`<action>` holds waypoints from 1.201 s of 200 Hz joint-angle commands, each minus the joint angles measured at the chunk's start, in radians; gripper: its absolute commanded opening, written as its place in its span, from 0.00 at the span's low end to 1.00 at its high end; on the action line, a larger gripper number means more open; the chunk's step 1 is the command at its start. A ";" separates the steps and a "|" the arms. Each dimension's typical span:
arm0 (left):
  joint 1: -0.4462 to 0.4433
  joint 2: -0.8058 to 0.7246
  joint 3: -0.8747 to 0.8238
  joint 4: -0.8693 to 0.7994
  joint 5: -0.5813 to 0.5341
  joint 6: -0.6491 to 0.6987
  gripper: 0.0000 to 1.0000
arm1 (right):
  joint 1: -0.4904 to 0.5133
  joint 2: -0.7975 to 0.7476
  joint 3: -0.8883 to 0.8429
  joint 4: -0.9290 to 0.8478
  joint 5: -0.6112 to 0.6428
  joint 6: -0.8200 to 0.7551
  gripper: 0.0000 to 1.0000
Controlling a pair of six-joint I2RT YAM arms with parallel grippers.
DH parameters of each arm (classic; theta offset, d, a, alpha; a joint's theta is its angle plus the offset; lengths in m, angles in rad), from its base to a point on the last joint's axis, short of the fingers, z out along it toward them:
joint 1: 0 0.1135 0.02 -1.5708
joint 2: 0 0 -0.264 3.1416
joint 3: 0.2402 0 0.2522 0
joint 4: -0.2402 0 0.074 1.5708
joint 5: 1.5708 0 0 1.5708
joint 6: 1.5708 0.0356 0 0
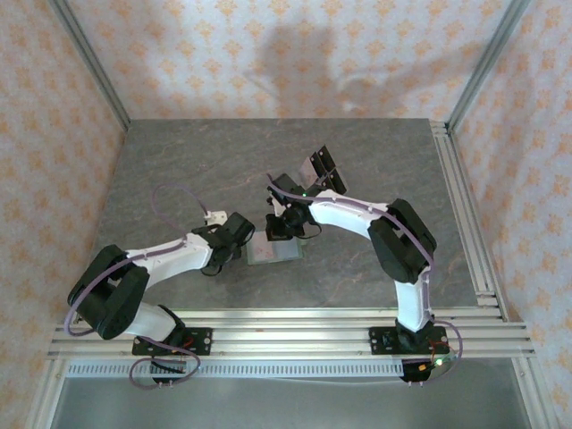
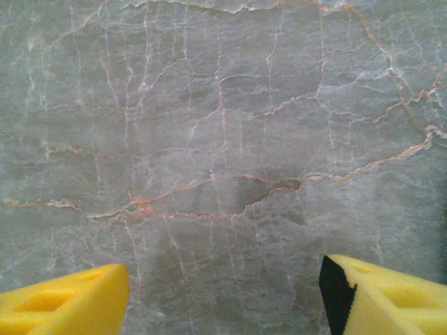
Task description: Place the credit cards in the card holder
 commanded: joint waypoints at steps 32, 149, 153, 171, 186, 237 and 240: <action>0.008 0.079 0.054 0.034 0.032 0.041 0.74 | -0.003 0.048 0.037 -0.060 0.071 -0.042 0.08; 0.008 0.142 0.032 0.089 0.062 0.035 0.73 | 0.006 0.114 0.080 -0.085 0.032 -0.068 0.07; 0.008 0.141 0.031 0.091 0.063 0.033 0.73 | 0.006 0.115 0.082 -0.085 0.026 -0.067 0.07; 0.008 0.143 0.027 0.097 0.065 0.033 0.73 | 0.007 0.118 0.083 -0.079 0.004 -0.062 0.06; 0.008 0.147 0.021 0.104 0.070 0.031 0.73 | 0.007 0.125 0.094 -0.085 -0.024 -0.063 0.06; 0.007 0.156 0.012 0.119 0.079 0.025 0.73 | 0.011 0.147 0.128 -0.112 -0.050 -0.074 0.06; 0.007 0.157 0.013 0.119 0.079 0.025 0.73 | 0.011 0.147 0.129 -0.113 -0.051 -0.075 0.06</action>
